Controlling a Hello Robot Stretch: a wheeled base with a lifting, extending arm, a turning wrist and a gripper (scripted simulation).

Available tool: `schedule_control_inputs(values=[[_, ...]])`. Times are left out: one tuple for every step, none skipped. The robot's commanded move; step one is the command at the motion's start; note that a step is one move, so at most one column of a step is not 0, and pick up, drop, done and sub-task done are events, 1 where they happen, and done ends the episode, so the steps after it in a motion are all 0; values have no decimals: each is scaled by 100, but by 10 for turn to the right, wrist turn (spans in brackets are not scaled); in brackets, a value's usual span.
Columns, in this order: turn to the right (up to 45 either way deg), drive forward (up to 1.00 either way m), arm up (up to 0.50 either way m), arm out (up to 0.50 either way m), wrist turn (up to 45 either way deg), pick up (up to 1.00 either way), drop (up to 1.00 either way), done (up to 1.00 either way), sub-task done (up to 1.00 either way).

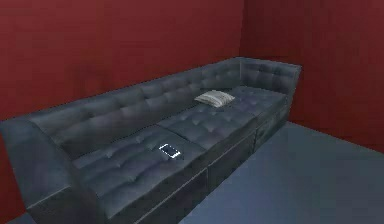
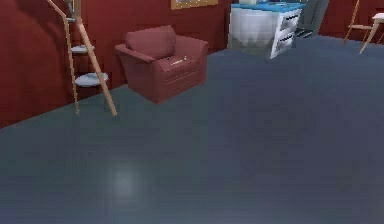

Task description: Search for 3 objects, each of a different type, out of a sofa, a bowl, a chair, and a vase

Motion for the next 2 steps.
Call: schedule_control_inputs(values=[[0, 0, 0, 0, 0, 0, 0, 0, 100], [450, 0, 0, 0, 0, 0, 0, 0, 0]])
